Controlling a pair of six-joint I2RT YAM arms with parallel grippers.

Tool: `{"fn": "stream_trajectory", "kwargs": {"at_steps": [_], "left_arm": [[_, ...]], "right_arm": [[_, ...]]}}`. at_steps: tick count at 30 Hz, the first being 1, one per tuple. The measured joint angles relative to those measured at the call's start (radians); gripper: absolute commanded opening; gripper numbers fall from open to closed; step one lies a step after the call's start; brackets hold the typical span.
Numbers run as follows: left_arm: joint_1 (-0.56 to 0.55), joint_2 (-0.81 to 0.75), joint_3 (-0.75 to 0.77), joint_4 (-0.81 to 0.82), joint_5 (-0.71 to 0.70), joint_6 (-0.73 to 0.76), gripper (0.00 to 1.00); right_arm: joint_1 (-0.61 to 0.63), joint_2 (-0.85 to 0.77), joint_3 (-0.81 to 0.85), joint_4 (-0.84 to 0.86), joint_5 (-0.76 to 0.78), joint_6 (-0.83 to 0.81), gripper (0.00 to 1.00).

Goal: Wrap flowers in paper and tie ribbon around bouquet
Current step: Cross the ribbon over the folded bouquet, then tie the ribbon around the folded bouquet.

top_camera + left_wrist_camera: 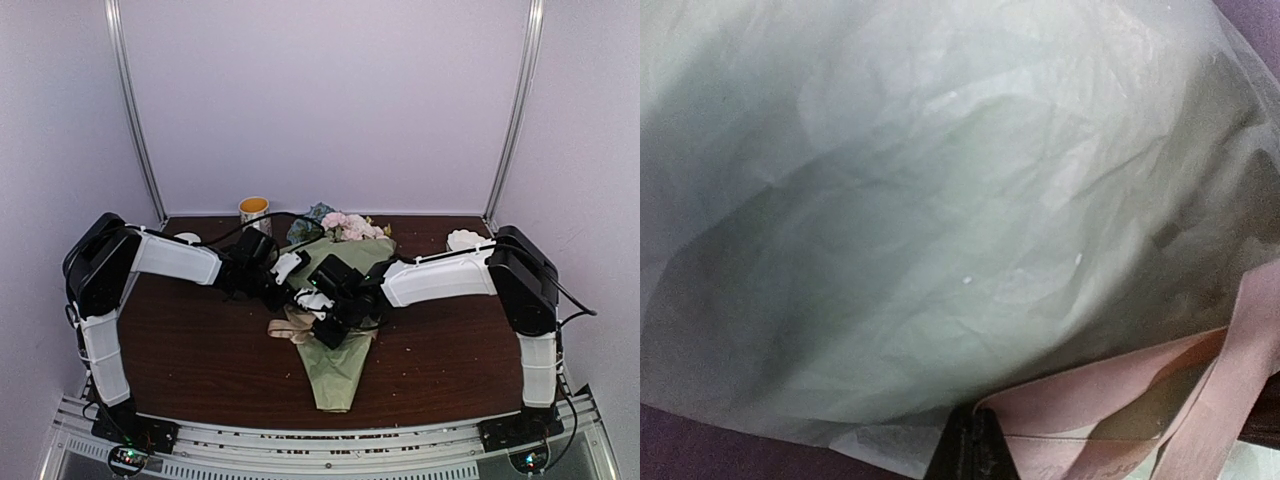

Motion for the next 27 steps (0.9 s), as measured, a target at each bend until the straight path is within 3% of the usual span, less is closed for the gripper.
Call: {"fn": "stream_trajectory", "kwargs": {"at_steps": [12, 21, 27], "left_arm": [[0.006, 0.001, 0.0, 0.001, -0.001, -0.011, 0.0], [0.013, -0.018, -0.03, 0.004, -0.042, -0.015, 0.0], [0.029, -0.082, -0.083, 0.001, -0.089, -0.022, 0.0]], "right_arm": [[-0.01, -0.071, -0.048, 0.016, -0.097, 0.029, 0.0], [-0.049, -0.367, -0.311, 0.132, -0.287, 0.124, 0.0], [-0.213, -0.49, -0.522, 0.293, -0.36, 0.292, 0.0]]}}
